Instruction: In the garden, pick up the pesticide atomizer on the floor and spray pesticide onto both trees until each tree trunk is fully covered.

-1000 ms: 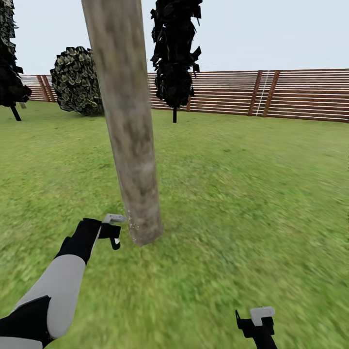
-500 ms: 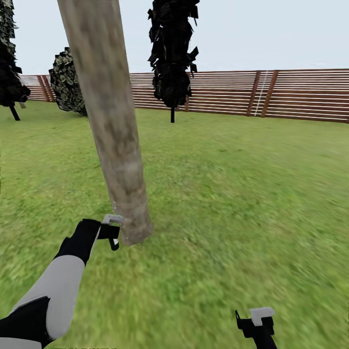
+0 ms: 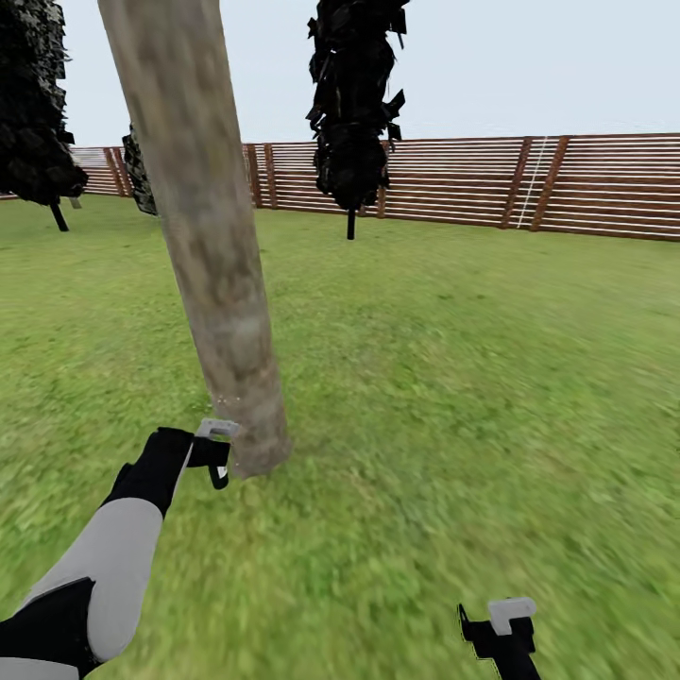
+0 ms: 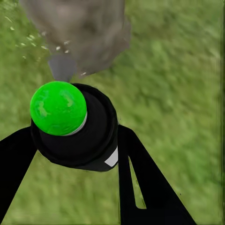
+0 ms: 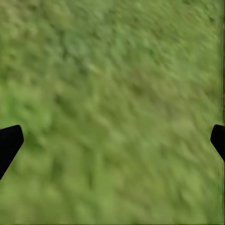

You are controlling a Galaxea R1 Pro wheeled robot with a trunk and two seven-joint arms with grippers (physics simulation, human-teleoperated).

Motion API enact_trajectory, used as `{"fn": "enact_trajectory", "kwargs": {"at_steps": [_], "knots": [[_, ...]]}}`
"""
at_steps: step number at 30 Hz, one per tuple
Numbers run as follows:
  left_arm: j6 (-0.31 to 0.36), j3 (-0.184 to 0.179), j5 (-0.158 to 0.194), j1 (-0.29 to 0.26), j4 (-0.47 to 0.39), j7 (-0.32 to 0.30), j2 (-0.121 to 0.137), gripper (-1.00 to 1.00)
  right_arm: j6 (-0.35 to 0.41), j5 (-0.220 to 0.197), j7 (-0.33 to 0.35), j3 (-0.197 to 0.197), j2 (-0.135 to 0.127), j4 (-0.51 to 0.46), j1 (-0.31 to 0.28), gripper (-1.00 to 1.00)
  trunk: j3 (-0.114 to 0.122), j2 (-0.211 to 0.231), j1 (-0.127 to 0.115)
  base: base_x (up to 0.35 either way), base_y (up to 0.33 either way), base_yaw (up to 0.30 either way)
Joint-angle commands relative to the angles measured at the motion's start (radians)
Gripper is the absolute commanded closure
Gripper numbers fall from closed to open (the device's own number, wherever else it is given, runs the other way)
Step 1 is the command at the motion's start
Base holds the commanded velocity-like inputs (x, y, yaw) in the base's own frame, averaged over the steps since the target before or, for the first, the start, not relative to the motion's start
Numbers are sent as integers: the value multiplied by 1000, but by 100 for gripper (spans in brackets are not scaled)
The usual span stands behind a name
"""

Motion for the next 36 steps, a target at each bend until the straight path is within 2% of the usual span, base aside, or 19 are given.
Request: {"fn": "enact_trajectory", "kwargs": {"at_steps": [1,5,6,7,10,13,21,23,25,27,32,36], "knots": [[0,0,2,1,-1,0,1,100,0,0,0,0,0,0,0,-100,0,0,0,110,-275,1],[-1,1,2,6,-1,4,4,100,0,0,0,0,0,0,0,-100,0,0,0,110,-275,0],[-6,3,4,28,-1,61,6,100,0,0,1,0,0,0,0,-100,0,0,0,111,-275,0],[-15,41,23,73,8,106,4,100,0,0,0,0,0,0,0,-100,0,0,0,111,-275,0],[-40,95,59,117,11,110,6,100,0,0,0,1,2,0,0,-100,0,0,0,118,-274,2],[-132,121,78,155,14,122,6,100,0,1,1,1,3,0,0,-100,0,0,0,149,-264,138],[-160,131,81,166,15,145,8,100,0,1,1,1,2,2,1,-100,0,0,0,177,-244,266],[-162,132,80,166,16,191,12,100,0,2,1,1,3,2,2,-100,0,0,0,232,-196,264],[-161,131,75,166,38,217,18,100,0,0,-1,1,1,1,3,-100,0,0,0,239,-188,30],[-156,129,75,166,44,219,40,100,0,0,0,1,0,2,3,-100,0,0,0,240,-188,3],[-155,120,73,166,44,227,34,100,0,0,-1,1,0,2,4,-100,0,0,0,210,-204,0],[-140,117,70,166,44,251,43,100,0,0,-1,0,0,1,5,-100,0,0,0,66,-198,0]]}}
